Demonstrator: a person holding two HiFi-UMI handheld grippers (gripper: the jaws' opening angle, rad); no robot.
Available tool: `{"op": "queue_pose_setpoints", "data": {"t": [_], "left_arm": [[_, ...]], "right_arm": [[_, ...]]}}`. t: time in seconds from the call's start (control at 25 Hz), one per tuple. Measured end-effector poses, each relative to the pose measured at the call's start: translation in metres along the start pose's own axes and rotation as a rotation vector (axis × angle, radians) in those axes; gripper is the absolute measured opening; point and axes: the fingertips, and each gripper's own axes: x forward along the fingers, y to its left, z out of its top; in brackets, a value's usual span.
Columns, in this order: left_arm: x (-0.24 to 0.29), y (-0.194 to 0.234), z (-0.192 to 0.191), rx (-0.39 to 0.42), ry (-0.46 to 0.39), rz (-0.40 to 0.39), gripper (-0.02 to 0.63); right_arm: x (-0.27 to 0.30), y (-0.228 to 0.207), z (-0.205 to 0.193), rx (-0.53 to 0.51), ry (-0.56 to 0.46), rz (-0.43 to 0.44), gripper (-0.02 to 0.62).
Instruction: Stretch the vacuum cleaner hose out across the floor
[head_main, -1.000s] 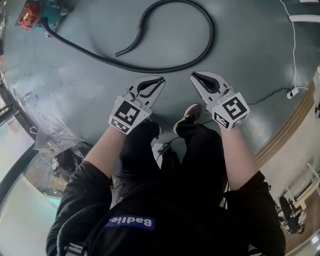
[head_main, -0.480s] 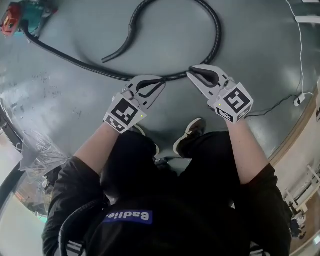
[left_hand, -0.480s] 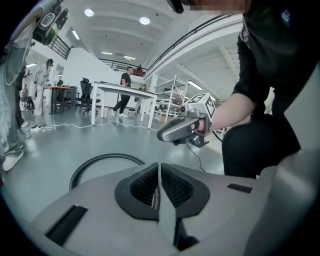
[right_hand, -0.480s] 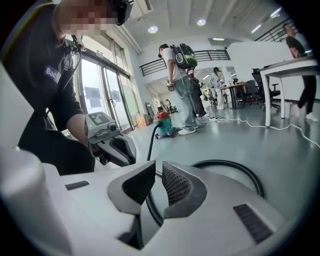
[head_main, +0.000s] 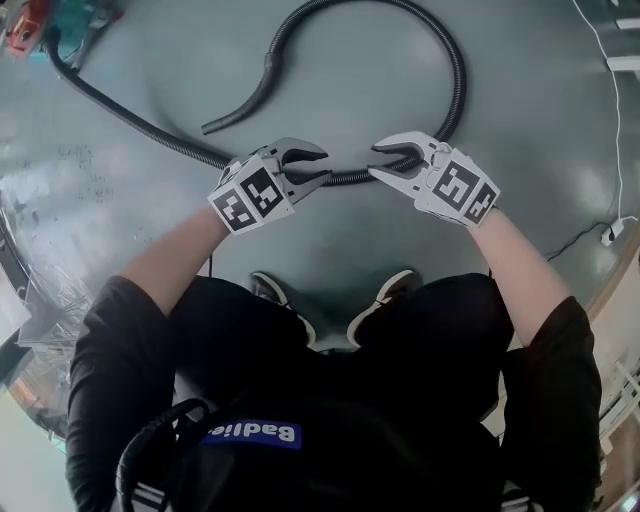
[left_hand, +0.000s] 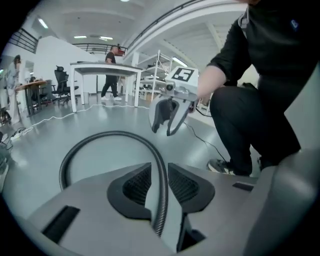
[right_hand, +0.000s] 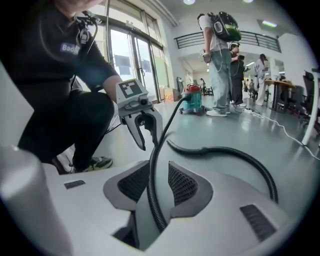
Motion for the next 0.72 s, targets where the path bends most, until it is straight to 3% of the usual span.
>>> {"op": "queue_pose_setpoints", "data": {"t": [0.24, 0.4, 0.56, 0.72], "left_arm": [[0.075, -0.013, -0.096, 0.029, 0.237, -0.034, 0.157], [0.127, -0.002, -0.172, 0.027, 0.409, 0.019, 0.202], [0.153, -0.007, -0.201, 0.005, 0.449, 0.044, 0.210], [0.161, -0.015, -0.230, 0.069, 0.540, 0.045, 0.210]], "right_arm": [[0.029, -0.002, -0.069, -0.013, 0.121, 0.027, 0.137], [0.035, -0.013, -0.111, -0.005, 0.196, -0.018, 0.160], [0.028, -0.019, -0.136, 0.013, 0.234, -0.058, 0.180], [0.024, -0.016, -0.149, -0.017, 0.259, -0.059, 0.186]]}}
